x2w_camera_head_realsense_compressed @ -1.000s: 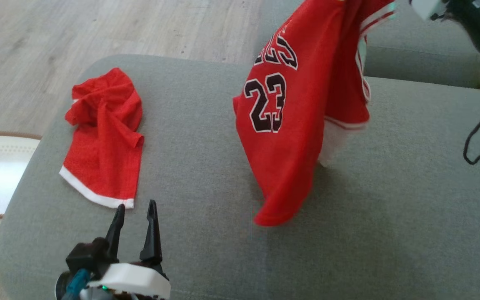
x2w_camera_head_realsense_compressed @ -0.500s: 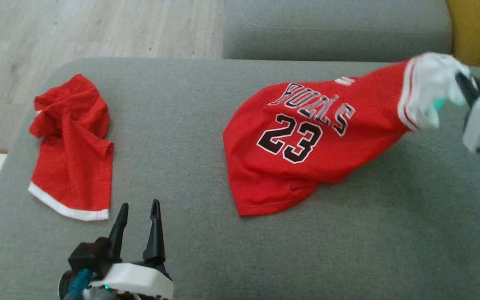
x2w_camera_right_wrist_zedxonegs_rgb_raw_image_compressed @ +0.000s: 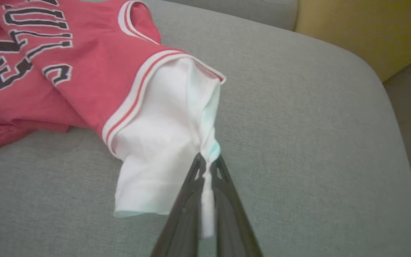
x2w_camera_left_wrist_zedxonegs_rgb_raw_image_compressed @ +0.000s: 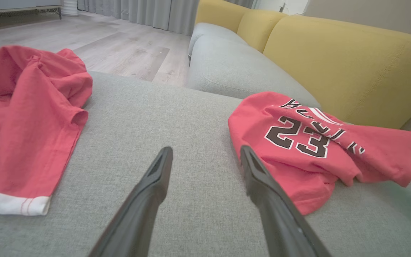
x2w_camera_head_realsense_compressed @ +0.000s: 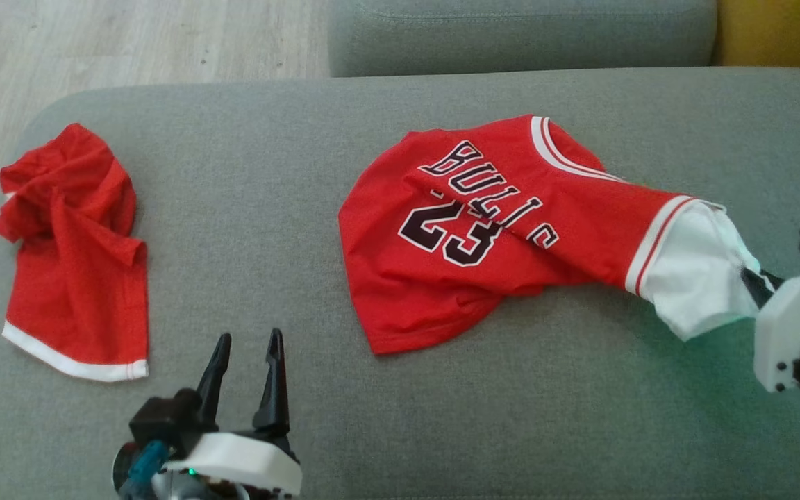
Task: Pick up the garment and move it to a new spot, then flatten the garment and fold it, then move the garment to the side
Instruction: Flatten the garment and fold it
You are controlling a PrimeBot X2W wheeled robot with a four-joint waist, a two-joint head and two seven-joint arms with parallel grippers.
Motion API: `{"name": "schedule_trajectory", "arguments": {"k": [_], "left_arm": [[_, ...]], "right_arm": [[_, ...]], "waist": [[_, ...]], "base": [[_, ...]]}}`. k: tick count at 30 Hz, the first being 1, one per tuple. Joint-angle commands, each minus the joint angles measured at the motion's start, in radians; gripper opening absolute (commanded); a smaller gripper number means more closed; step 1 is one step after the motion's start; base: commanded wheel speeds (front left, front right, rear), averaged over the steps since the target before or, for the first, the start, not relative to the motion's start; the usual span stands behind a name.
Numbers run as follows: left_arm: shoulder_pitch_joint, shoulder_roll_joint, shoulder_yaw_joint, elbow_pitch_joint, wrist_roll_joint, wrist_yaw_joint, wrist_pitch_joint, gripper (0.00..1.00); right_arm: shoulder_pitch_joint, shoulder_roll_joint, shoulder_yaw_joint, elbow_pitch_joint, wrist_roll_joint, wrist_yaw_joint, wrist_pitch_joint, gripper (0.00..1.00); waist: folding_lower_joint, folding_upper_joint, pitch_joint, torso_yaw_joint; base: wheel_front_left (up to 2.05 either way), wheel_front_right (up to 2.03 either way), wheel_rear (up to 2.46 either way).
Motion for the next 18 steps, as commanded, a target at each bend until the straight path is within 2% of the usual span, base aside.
{"name": "schedule_trajectory", "arguments": {"k": [1, 6, 7, 8, 9, 10, 14, 18], "left_arm": [[-0.058, -0.002, 0.023, -0.029, -0.002, -0.001, -0.006, 1.0], [-0.066, -0.002, 0.022, -0.026, 0.003, -0.005, -0.006, 1.0], [-0.067, -0.002, 0.022, -0.025, 0.005, -0.006, -0.006, 1.0], [-0.068, -0.002, 0.022, -0.024, 0.007, -0.008, -0.006, 1.0], [-0.068, -0.002, 0.023, -0.023, 0.008, -0.009, -0.006, 1.0], [-0.067, -0.002, 0.023, -0.023, 0.01, -0.011, -0.006, 1.0], [-0.062, -0.002, 0.024, -0.019, 0.016, -0.016, -0.006, 1.0], [-0.056, -0.002, 0.025, -0.019, 0.023, -0.018, -0.006, 1.0]], "right_arm": [[-0.006, -0.002, -0.023, -0.04, -0.04, -0.001, 0.001, 0.0], [0.012, 0.036, -0.063, -0.019, -0.103, -0.001, -0.02, 0.0], [0.013, 0.046, -0.075, -0.01, -0.124, -0.001, -0.031, 0.12], [0.014, 0.057, -0.086, -0.001, -0.14, -0.001, -0.042, 0.38], [0.016, 0.07, -0.093, 0.008, -0.152, -0.001, -0.052, 0.8], [0.019, 0.079, -0.095, 0.016, -0.161, -0.001, -0.058, 1.0], [0.029, 0.101, -0.104, 0.024, -0.198, -0.001, -0.098, 1.0], [0.041, 0.133, -0.129, -0.019, -0.234, -0.001, -0.166, 1.0]], "waist": [[0.0, 0.0, 0.005, -0.003], [0.0, 0.0, 0.01, -0.002], [0.0, 0.0, 0.011, -0.001], [0.0, 0.0, 0.011, 0.0], [0.0, 0.0, 0.01, 0.002], [0.0, 0.0, 0.01, 0.004], [0.0, 0.0, 0.004, 0.012], [0.0, 0.0, -0.002, 0.022]], "base": [[0.0, 0.0, 0.0], [0.0, 0.0, 0.0], [0.0, 0.0, 0.0], [0.0, 0.0, 0.0], [0.0, 0.0, 0.0], [0.0, 0.0, 0.0], [0.0, 0.0, 0.0], [0.0, 0.0, 0.0]]}}
